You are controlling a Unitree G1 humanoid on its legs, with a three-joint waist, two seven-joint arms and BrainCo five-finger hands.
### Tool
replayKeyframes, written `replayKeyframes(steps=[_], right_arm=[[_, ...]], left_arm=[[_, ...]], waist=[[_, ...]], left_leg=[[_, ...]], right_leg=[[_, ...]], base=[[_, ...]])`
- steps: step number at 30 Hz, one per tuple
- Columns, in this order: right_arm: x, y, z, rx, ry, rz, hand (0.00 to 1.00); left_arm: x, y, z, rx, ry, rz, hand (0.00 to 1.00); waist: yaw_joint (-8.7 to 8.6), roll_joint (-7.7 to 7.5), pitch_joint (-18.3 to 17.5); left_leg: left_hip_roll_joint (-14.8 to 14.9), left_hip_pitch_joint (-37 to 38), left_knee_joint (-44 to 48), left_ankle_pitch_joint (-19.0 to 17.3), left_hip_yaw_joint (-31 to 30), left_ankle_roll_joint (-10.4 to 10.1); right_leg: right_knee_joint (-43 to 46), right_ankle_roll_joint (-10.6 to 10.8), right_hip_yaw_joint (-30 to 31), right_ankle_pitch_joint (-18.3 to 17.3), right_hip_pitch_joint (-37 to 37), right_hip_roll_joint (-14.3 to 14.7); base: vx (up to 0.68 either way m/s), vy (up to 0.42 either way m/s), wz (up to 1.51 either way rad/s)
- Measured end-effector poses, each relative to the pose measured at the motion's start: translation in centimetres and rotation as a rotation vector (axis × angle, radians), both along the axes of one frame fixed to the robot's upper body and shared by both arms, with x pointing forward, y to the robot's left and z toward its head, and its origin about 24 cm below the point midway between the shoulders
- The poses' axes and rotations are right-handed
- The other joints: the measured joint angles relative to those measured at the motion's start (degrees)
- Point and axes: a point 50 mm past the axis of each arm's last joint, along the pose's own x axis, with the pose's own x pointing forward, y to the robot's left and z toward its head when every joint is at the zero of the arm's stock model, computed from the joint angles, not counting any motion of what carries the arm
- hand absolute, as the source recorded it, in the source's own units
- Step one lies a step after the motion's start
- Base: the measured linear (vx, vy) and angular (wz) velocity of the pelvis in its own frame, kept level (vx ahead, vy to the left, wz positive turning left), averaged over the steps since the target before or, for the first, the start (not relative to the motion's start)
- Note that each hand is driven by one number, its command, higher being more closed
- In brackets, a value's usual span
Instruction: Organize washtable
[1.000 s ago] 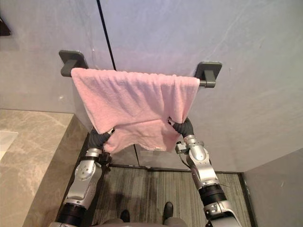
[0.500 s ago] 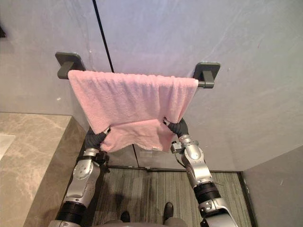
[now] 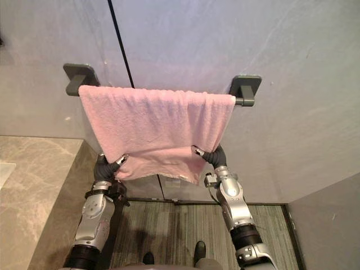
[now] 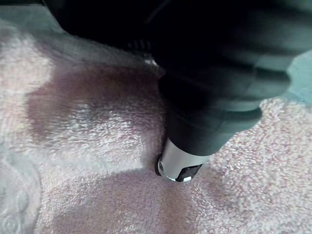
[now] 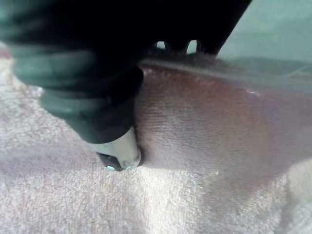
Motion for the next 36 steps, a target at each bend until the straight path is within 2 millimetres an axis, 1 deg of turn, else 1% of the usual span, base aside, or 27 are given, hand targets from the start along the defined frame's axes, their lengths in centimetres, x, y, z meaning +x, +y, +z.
replayKeyframes(steps=[2,5,8,12,15,17,18,19,20,22,23,25,27,28,29,30,32,33,35,36], right_arm=[[-0.5,-0.2,-0.3,-0.004,0.010,-0.013,0.00],[-1.1,-0.6,-0.5,0.014,0.013,-0.049,0.00],[-1.6,-0.8,-1.0,0.000,0.035,-0.077,0.00],[-2.5,-1.4,-2.0,-0.018,0.082,-0.112,0.00],[-3.1,-3.0,-2.4,-0.026,0.102,-0.186,0.00],[-3.5,-4.6,-1.6,-0.025,0.071,-0.266,0.00],[-3.6,-5.1,-1.3,-0.025,0.058,-0.287,0.00],[-3.7,-6.0,-0.7,-0.026,0.031,-0.329,0.00],[-3.8,-6.4,-0.3,-0.027,0.017,-0.347,0.00],[-4.1,-8.0,1.3,-0.031,-0.051,-0.429,0.00],[-4.2,-8.3,1.8,-0.032,-0.074,-0.447,0.00],[-4.5,-9.0,3.6,-0.037,-0.153,-0.486,0.00],[-4.8,-9.4,5.8,-0.051,-0.250,-0.509,0.00],[-4.9,-9.4,6.4,-0.055,-0.277,-0.512,0.00],[-5.2,-9.4,7.8,-0.059,-0.338,-0.521,0.00],[-5.3,-9.4,8.5,-0.060,-0.368,-0.523,0.00],[-5.5,-8.9,11.1,-0.059,-0.501,-0.506,0.00],[-5.6,-8.7,11.8,-0.052,-0.539,-0.497,0.00],[-5.1,-7.1,14.7,0.019,-0.701,-0.397,0.00],[-5.1,-6.6,15.5,0.039,-0.740,-0.358,0.00]], left_arm=[[-0.5,-0.1,-0.5,-0.010,0.025,0.002,0.00],[-0.9,-0.2,-0.7,-0.032,0.033,0.013,0.00],[-1.2,-0.2,-0.9,-0.061,0.042,0.033,0.00],[-1.6,0.1,-0.7,-0.061,0.033,0.043,0.00],[-1.8,0.9,-0.3,-0.074,0.013,0.097,0.00],[-2.2,2.0,1.0,-0.076,-0.047,0.160,0.00],[-2.3,2.3,1.4,-0.074,-0.063,0.175,0.00],[-2.5,3.0,2.3,-0.066,-0.100,0.210,0.00],[-2.7,3.4,2.7,-0.062,-0.117,0.223,0.00],[-3.2,4.7,4.2,-0.044,-0.181,0.290,0.00],[-3.3,5.0,4.6,-0.039,-0.201,0.306,0.00],[-3.7,5.7,6.3,-0.024,-0.273,0.347,0.00],[-4.2,6.1,8.2,-0.004,-0.367,0.371,0.00],[-4.3,6.1,8.7,0.000,-0.390,0.374,0.00],[-4.6,6.2,9.9,0.011,-0.445,0.376,0.00],[-4.8,6.1,10.5,0.017,-0.474,0.374,0.00],[-5.6,5.8,13.3,0.052,-0.609,0.352,0.00],[-5.8,5.7,13.9,0.063,-0.642,0.343,0.00],[-6.4,5.1,15.9,0.106,-0.748,0.286,0.00],[-6.4,4.8,16.3,0.108,-0.766,0.262,0.00]], waist=[[-0.01,0.01,0.00],[-0.04,0.02,0.01],[-0.03,0.10,0.02],[-0.01,0.33,0.02],[0.00,1.26,-0.04],[-0.03,2.02,-0.12],[-0.02,2.15,-0.11],[-0.11,2.32,-0.12],[-0.13,2.38,-0.11],[-0.14,2.54,-0.20],[-0.17,2.56,-0.20],[-0.19,2.56,-0.20],[-0.23,2.65,-0.27],[-0.26,2.73,-0.35],[-0.27,2.95,-0.50],[-0.28,3.06,-0.57],[-0.39,3.37,-0.78],[-0.47,3.44,-0.83],[-1.27,3.62,-0.93],[-1.43,3.62,-0.93]], left_leg=[[0.03,0.03,0.04,-0.01,0.12,-0.01],[0.10,0.25,0.05,-0.03,0.37,-0.04],[0.43,0.38,0.05,-0.06,0.64,-0.08],[0.58,0.42,0.04,-0.12,0.72,-0.17],[0.12,0.53,0.00,-0.12,0.68,-0.17],[0.05,0.81,-0.03,-0.11,0.71,-0.16],[0.05,0.88,-0.03,-0.11,0.70,-0.16],[0.06,1.06,-0.03,-0.11,0.70,-0.16],[0.06,1.24,-0.03,-0.11,0.69,-0.16],[0.06,1.89,-0.04,-0.12,0.70,-0.15],[0.04,1.90,-0.03,-0.11,0.71,-0.15],[0.01,2.10,-0.01,-0.11,0.72,-0.14],[0.05,2.78,-0.07,-0.13,0.76,-0.13],[0.05,2.80,-0.08,-0.13,0.82,-0.13],[0.02,2.81,-0.07,-0.14,0.87,-0.12],[0.01,2.83,-0.07,-0.14,0.88,-0.12],[0.02,2.94,-0.06,-0.14,0.98,-0.12],[0.02,2.95,-0.04,-0.14,1.01,-0.12],[0.02,3.22,0.03,-0.13,1.15,-0.12],[0.03,3.38,0.03,-0.13,1.16,-0.12]], right_leg=[[0.00,-0.02,0.11,0.02,0.00,0.01],[0.00,-0.08,0.33,0.06,0.07,0.03],[0.00,-0.09,0.55,0.07,0.10,0.02],[0.00,-0.09,0.61,0.07,0.11,0.02],[0.01,-0.08,0.44,0.06,0.23,0.19],[0.01,-0.08,0.45,0.06,0.47,0.14],[0.01,-0.08,0.44,0.06,0.54,0.14],[0.01,-0.08,0.42,0.06,0.72,0.15],[0.01,-0.08,0.41,0.06,0.88,0.16],[-0.02,-0.08,0.37,0.05,1.53,0.15],[-0.04,-0.08,0.38,0.05,1.55,0.12],[-0.19,-0.08,0.37,0.05,1.73,0.10],[-0.21,-0.11,0.34,0.00,2.39,0.15],[-0.21,-0.11,0.34,0.00,2.42,0.15],[-0.21,-0.11,0.35,0.01,2.40,0.11],[-0.21,-0.11,0.35,0.01,2.39,0.10],[-0.21,-0.12,0.40,0.02,2.41,0.12],[-0.20,-0.12,0.42,0.03,2.41,0.13],[-0.20,-0.15,0.55,0.06,2.59,0.16],[-0.20,-0.15,0.57,0.06,2.73,0.18]], base=[[0.00,0.000,0.00],[-0.02,-0.003,-0.05],[-0.02,-0.011,-0.04],[0.00,-0.002,-0.01],[0.00,0.000,0.00],[0.00,0.000,0.00],[0.00,0.000,0.00],[0.00,0.000,0.00],[0.00,0.000,0.00],[-0.03,-0.002,0.00],[-0.05,-0.001,-0.01],[-0.05,-0.003,-0.01],[-0.05,-0.004,-0.01],[-0.03,-0.002,-0.03],[0.00,0.000,0.00],[0.00,0.000,0.00],[0.00,0.000,0.00],[-0.03,-0.003,-0.03],[0.00,0.000,0.00],[0.00,0.000,0.00]])
